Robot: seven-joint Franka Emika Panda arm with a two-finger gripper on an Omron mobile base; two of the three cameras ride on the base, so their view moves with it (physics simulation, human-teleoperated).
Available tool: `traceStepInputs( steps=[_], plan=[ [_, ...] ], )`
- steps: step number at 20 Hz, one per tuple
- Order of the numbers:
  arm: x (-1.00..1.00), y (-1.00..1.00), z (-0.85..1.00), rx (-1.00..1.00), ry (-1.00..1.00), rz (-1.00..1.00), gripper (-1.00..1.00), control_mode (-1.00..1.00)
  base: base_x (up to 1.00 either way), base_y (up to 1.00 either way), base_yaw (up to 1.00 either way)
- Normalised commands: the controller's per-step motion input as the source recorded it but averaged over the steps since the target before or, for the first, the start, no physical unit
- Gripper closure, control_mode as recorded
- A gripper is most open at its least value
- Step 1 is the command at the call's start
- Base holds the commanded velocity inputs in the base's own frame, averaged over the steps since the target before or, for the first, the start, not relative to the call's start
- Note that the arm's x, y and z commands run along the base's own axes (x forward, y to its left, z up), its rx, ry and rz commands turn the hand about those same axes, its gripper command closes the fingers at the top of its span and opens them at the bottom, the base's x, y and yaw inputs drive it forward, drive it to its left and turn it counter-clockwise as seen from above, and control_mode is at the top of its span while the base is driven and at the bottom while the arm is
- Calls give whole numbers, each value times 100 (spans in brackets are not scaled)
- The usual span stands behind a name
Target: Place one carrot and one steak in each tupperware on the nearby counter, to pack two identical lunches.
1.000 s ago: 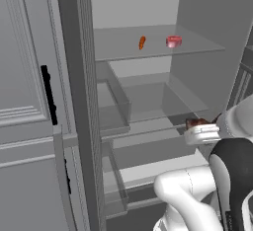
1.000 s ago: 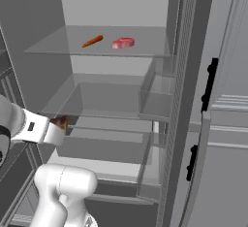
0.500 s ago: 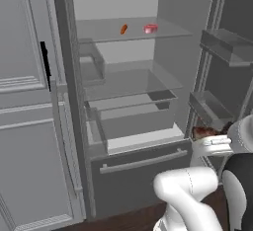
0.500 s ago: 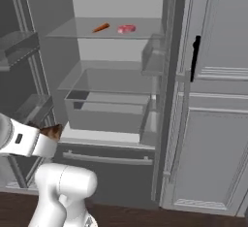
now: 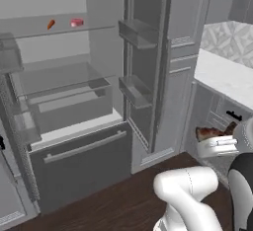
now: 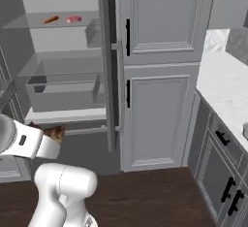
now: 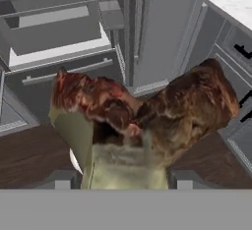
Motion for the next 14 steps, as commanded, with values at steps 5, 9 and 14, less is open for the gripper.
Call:
traceStepInputs(
  steps=[5, 9, 14],
  plan=[
    [0, 0, 0, 0, 0, 0, 100, 100, -11, -61, -47],
    [0, 0, 0, 0, 0, 0, 100, 100, 1, -50, -45],
    [0, 0, 0, 0, 0, 0, 100, 100, 23, -46, -42]
  ],
)
